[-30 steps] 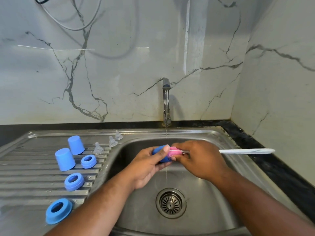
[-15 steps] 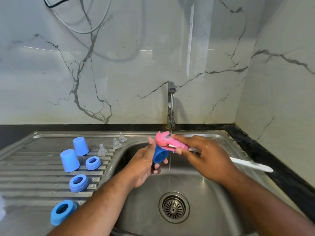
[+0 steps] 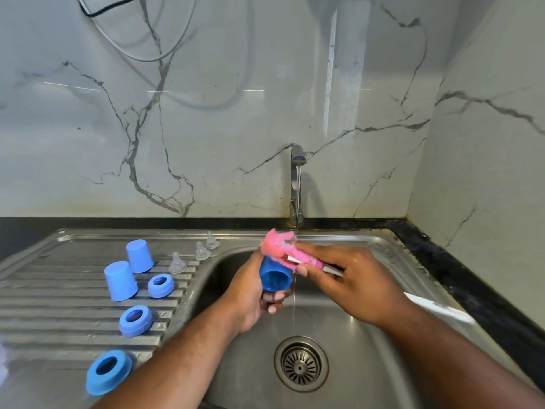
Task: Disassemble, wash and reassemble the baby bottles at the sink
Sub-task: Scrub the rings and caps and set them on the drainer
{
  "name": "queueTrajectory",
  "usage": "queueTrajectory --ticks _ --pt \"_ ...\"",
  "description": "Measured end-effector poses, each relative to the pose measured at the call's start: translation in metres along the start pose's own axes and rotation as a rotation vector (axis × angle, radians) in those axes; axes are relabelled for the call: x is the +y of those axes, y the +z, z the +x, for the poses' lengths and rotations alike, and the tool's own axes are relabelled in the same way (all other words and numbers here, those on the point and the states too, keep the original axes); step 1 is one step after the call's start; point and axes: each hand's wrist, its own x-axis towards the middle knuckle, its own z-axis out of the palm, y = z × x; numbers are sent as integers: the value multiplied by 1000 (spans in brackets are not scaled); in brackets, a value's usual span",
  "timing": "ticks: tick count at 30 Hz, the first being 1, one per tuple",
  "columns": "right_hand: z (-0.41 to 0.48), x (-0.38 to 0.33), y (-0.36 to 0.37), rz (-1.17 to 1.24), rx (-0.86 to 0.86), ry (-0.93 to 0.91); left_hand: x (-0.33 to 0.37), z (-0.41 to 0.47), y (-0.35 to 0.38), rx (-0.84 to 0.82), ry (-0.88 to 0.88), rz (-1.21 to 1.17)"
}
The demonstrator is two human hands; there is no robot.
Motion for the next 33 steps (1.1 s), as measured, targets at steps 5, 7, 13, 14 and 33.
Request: queueTrajectory --ticks 5,7,13,14,33 --pt "0 0 1 -37 41 46 5 -4 3 -45 11 -7" --pt "-1 -1 0 20 19 5 4 -4 3 -43 -19 -40" --pt "-1 0 1 -31 13 -1 1 -2 0 -37 -95 -169" --pt "-1 0 1 -30 -24 -20 2 -1 1 -5 -90 -169" --pt "-1 5 4 -82 40 52 4 4 -2 -101 -120 -332"
